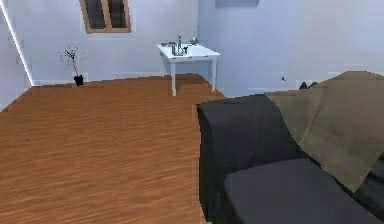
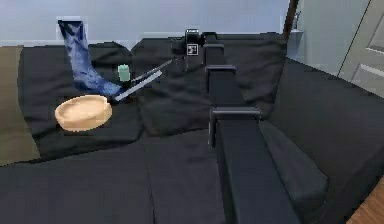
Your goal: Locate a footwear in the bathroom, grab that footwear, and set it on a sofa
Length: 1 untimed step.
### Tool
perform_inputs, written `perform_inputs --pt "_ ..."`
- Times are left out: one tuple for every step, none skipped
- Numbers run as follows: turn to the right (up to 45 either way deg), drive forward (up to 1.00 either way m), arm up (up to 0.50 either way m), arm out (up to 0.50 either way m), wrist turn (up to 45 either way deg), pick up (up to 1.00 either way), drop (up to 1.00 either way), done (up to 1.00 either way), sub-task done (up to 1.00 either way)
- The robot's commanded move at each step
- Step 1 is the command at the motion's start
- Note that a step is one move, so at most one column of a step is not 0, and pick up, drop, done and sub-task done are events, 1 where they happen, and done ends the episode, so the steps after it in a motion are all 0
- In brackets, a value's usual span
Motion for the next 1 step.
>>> perform_inputs --pt "0.0 0.0 0.0 0.0 45.0 0.0 0.0 0.0 0.0"
